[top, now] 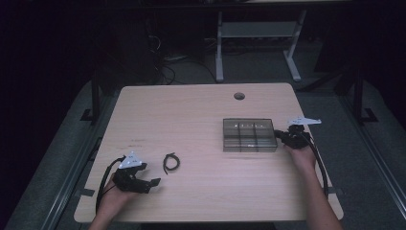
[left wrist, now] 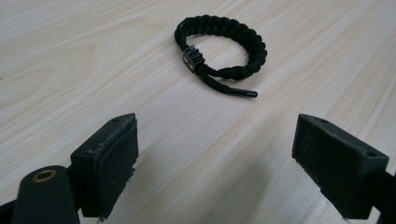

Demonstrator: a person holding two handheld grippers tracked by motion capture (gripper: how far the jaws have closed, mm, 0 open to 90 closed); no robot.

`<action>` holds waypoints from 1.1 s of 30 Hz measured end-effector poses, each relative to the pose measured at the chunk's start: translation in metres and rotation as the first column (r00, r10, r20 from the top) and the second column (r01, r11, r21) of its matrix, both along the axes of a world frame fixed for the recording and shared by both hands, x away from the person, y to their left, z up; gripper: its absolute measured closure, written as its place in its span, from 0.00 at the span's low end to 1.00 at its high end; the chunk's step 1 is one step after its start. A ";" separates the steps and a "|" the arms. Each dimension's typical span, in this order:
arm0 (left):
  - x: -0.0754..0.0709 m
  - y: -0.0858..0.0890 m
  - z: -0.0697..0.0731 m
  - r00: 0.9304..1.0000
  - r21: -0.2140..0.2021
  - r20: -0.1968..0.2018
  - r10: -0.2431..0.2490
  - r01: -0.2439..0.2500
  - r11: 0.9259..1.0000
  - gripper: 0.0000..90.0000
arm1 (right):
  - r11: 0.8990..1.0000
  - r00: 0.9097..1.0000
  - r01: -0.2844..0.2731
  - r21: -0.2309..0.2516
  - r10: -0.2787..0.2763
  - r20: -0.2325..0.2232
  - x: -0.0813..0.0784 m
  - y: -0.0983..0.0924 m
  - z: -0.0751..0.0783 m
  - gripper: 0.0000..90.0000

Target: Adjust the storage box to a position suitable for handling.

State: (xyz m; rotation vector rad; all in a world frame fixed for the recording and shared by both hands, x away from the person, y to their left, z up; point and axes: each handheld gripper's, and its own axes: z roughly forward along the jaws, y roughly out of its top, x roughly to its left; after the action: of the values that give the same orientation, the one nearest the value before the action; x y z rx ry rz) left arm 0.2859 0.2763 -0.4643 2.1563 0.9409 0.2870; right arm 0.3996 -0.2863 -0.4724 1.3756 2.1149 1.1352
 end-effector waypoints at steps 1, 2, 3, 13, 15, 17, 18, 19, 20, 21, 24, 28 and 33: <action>0.000 0.000 0.000 1.000 -0.002 0.001 0.001 -0.001 1.000 0.16 | 1.000 1.000 0.000 0.006 0.000 -0.006 0.000 0.000 -0.001 1.00; 0.000 0.000 0.000 1.000 -0.009 0.004 0.004 -0.004 1.000 0.16 | 1.000 1.000 -0.005 0.001 0.005 -0.007 0.000 0.000 -0.002 1.00; 0.000 0.000 0.001 1.000 -0.010 0.006 0.004 -0.004 1.000 0.16 | 1.000 1.000 -0.012 -0.007 0.012 -0.007 0.000 0.001 -0.003 1.00; -0.002 0.000 0.002 1.000 -0.002 0.021 0.008 -0.008 1.000 0.16 | 0.999 0.999 -0.032 -0.017 0.032 -0.012 0.000 0.006 -0.003 1.00; -0.002 0.000 0.003 1.000 -0.003 0.024 0.009 -0.009 1.000 0.16 | 0.998 0.998 -0.057 -0.024 0.056 -0.008 -0.001 0.011 -0.003 1.00; -0.002 0.000 0.002 1.000 -0.001 0.026 0.007 -0.007 1.000 0.16 | 0.997 0.997 -0.071 -0.027 0.071 -0.007 -0.001 0.015 -0.003 1.00; -0.001 0.000 0.002 1.000 0.003 0.025 0.005 -0.005 1.000 0.16 | 0.997 0.997 -0.077 -0.029 0.077 -0.007 -0.001 0.017 -0.003 1.00; -0.001 0.000 0.002 1.000 0.003 0.025 0.005 -0.005 1.000 0.16 | 0.997 0.997 -0.077 -0.029 0.077 -0.007 -0.001 0.017 -0.003 1.00; -0.001 0.000 0.002 1.000 0.003 0.022 0.008 -0.008 1.000 0.16 | 0.995 0.996 -0.092 -0.030 0.092 -0.008 -0.001 0.020 -0.003 1.00; -0.001 0.000 0.002 1.000 0.003 0.022 0.008 -0.008 1.000 0.16 | 0.995 0.996 -0.092 -0.030 0.092 -0.008 -0.001 0.020 -0.003 1.00; -0.001 -0.001 0.003 1.000 -0.014 0.025 0.009 -0.009 1.000 0.16 | 0.994 0.994 -0.110 -0.028 0.109 -0.014 -0.002 0.025 -0.003 1.00; 0.000 -0.003 0.005 1.000 -0.017 0.031 0.008 -0.007 1.000 0.16 | 0.991 0.991 -0.132 -0.022 0.131 -0.013 -0.002 0.032 -0.003 1.00; 0.000 -0.004 0.005 0.999 -0.025 0.033 0.004 -0.004 1.000 0.16 | 0.987 0.987 -0.161 -0.031 0.161 -0.012 -0.002 0.041 -0.003 1.00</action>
State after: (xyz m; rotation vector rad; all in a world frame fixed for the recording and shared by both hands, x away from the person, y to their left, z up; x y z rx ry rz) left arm 0.2859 0.2721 -0.4590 2.1213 0.9258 0.3105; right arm 0.3976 -0.2457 -0.4753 1.2164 2.2746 1.1522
